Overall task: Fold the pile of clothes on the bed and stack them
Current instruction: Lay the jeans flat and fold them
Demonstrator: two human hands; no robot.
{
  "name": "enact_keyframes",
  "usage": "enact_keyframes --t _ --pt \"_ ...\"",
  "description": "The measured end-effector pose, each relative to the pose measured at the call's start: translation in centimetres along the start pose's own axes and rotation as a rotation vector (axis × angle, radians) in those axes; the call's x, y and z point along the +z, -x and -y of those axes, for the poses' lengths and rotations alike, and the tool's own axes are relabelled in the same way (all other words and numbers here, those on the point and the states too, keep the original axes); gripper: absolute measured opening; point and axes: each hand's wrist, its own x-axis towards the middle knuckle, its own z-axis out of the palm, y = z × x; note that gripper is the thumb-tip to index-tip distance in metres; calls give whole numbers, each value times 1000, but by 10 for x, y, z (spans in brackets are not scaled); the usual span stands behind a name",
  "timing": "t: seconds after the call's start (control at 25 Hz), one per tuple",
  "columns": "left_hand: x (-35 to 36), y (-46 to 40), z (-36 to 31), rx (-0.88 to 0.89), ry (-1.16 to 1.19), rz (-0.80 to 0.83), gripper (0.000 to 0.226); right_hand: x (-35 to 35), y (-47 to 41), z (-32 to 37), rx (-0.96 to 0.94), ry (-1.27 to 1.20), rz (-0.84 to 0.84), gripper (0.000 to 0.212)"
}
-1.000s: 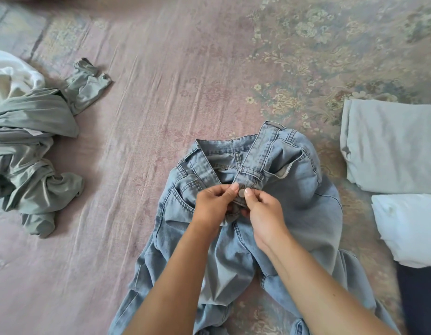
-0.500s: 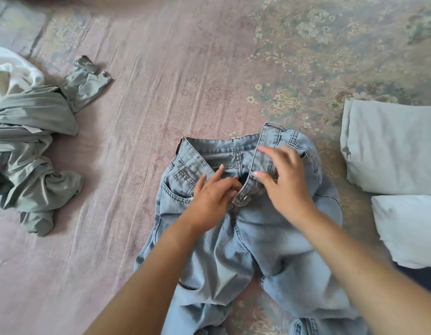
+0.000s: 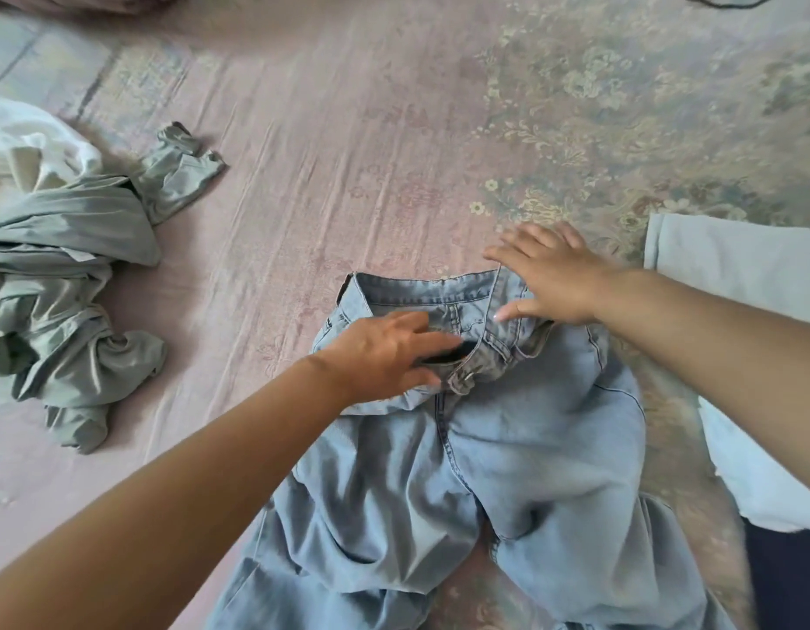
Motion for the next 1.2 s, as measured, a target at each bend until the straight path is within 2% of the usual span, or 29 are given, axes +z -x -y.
enact_keyframes --t 0.04,0.12,0.2,0.24,0.36,0.4,0.48,0.56,0.64,0.68,0.76,0.92,0.96,1.0,1.08,1.12,1.2 --pt "-1 -1 8 -145 86 -104 68 6 -7 -5 127 -181 2 93" --pt "2 -3 36 -559 306 -258 67 25 -22 -17 295 -464 -8 94" --pt "16 -6 60 -908 603 -285 65 43 -36 -25 373 -552 8 92" --pt "25 -8 67 -1007 677 -270 64 51 -42 -27 413 -553 14 91" --pt "46 -15 78 -1130 695 -339 69 68 -58 -37 603 -709 -53 92" --pt "48 -17 81 -1157 695 -374 62 69 -62 -41 663 -832 -103 89" --pt "43 -17 84 -1188 720 -465 31 69 -65 -46 750 -1049 -204 74" --pt "31 -10 85 -1224 658 -548 37 63 -57 -51 784 -1203 -297 59" --pt "13 0 83 -1200 586 -694 38 47 -36 -52 698 -1285 -362 32" --pt "4 6 83 -1135 613 -770 34 36 -22 -52 630 -1289 -384 22" --pt "-24 20 74 -959 706 -879 26 7 16 -54 509 -1263 -448 16" --pt "-115 60 31 -655 909 -983 18 -62 110 -54 342 -1344 -607 4" --pt "-144 72 17 -598 950 -983 15 -82 134 -56 301 -1370 -624 6" --pt "-178 86 0 -550 979 -971 14 -108 163 -56 282 -1394 -644 18" --pt "-252 119 -40 -440 1035 -880 15 -168 228 -58 250 -1399 -690 68" --pt "-291 138 -62 -397 1031 -822 14 -198 261 -61 211 -1388 -715 84" --pt "-362 180 -104 -361 966 -777 11 -258 331 -55 122 -1358 -796 86"
